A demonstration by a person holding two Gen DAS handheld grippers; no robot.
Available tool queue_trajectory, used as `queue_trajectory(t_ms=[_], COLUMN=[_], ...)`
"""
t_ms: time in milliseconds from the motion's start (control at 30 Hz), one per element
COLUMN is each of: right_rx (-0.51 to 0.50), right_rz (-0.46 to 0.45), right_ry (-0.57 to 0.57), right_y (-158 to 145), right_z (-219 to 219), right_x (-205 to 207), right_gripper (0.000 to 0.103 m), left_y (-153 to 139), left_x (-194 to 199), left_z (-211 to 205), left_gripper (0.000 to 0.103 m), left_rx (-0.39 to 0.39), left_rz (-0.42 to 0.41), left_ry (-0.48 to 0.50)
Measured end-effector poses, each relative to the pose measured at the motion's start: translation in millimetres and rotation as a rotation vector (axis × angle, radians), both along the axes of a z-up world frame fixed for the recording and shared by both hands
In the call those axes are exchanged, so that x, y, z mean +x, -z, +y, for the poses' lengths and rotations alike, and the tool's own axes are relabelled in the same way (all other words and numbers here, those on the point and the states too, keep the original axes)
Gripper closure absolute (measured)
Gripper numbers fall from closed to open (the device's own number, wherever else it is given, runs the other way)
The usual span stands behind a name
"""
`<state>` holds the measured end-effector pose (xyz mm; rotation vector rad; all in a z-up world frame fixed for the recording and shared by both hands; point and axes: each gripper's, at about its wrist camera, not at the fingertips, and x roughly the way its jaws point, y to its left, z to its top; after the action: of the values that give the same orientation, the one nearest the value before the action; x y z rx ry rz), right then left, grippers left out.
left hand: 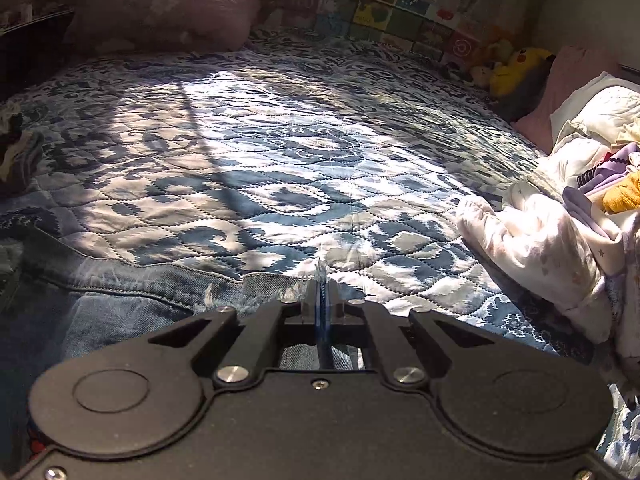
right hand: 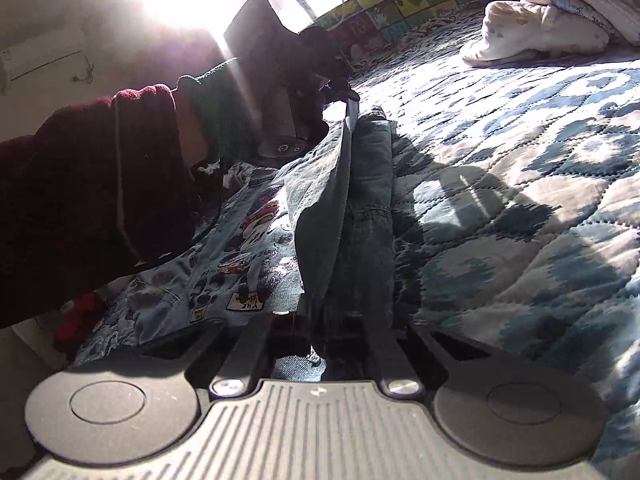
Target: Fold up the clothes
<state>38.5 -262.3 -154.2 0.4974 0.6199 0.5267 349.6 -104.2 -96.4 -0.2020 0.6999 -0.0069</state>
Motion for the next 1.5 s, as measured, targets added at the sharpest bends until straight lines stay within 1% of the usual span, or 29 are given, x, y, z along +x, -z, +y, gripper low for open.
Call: queue_trajectory(t_ms=[67,100,167,200,233,267,333,400,467,567,633,700,767,833,867,933,1033,1133,1200,1300,1333,1433,1467,1500], right_rx=[-0.008,-0.011,-0.011,-0.014,-0.016,-0.015,-0.009,-0.007,-0.008,-0.012,-0.020,-0.025,-0.023,-0.002,0.013,0.059,0.090,0.100,0.105,0.078,0.065,0.032,0.029,0.026], right_rz=[-0.003,-0.003,-0.001,-0.002,-0.003,-0.004,-0.001,0.000,-0.001,-0.004,-0.008,-0.009,-0.007,0.004,0.011,0.038,0.054,0.042,0.027,0.022,0.020,-0.015,-0.031,-0.047], right_ry=[0.001,0.002,0.002,0.002,0.002,0.003,0.005,0.008,0.010,0.013,0.015,0.017,0.019,0.019,0.022,0.033,0.047,0.047,0.049,0.063,0.067,0.072,0.076,0.079], right_y=[0,0,0,-1,-1,-1,-1,-1,-1,-2,-3,-3,-2,-1,0,3,5,2,1,0,0,-6,-9,-12], right_z=[1,1,1,1,1,1,0,0,-1,0,1,2,1,-2,-4,-9,-13,-15,-15,-11,-9,-6,-7,-7], right_x=[0,0,0,0,0,-1,-1,-1,-2,-3,-3,-3,-4,-4,-4,-2,-2,-5,-7,-6,-6,-10,-13,-15], right_gripper=[0.096,0.096,0.096,0.096,0.096,0.096,0.096,0.096,0.096,0.096,0.095,0.095,0.095,0.095,0.095,0.095,0.095,0.096,0.096,0.096,0.096,0.096,0.093,0.093], left_y=[5,11,17,10,3,-4,-17,-24,-22,-10,0,3,1,-1,-2,-2,0,5,8,13,13,16,19,21], left_x=[7,13,20,16,11,7,-2,-5,-4,-4,-6,-12,-27,-51,-63,-88,-129,-157,-164,-176,-175,-172,-169,-167], left_z=[-5,-10,-13,-8,-4,1,17,46,69,85,84,77,66,49,41,32,28,32,30,28,25,9,4,2], left_gripper=[0.103,0.103,0.089,0.086,0.075,0.068,0.068,0.068,0.068,0.068,0.068,0.068,0.068,0.068,0.068,0.068,0.076,0.077,0.077,0.077,0.077,0.077,0.077,0.077], left_rx=[0.029,0.051,0.049,0.027,0.006,-0.012,-0.005,-0.034,-0.035,-0.059,-0.073,-0.055,-0.053,-0.027,-0.014,0.011,0.037,0.013,-0.010,-0.044,-0.045,-0.012,0.008,0.011], left_rz=[0.023,0.044,0.097,0.065,0.034,0.003,-0.049,-0.061,-0.043,0.005,0.039,0.049,0.033,0.020,0.013,0.010,0.007,0.027,0.046,0.075,0.082,0.118,0.145,0.155], left_ry=[0.009,0.034,0.086,0.090,0.094,0.097,0.086,0.059,0.038,0.071,0.096,0.100,0.179,0.285,0.338,0.412,0.488,0.512,0.517,0.523,0.517,0.534,0.520,0.509])
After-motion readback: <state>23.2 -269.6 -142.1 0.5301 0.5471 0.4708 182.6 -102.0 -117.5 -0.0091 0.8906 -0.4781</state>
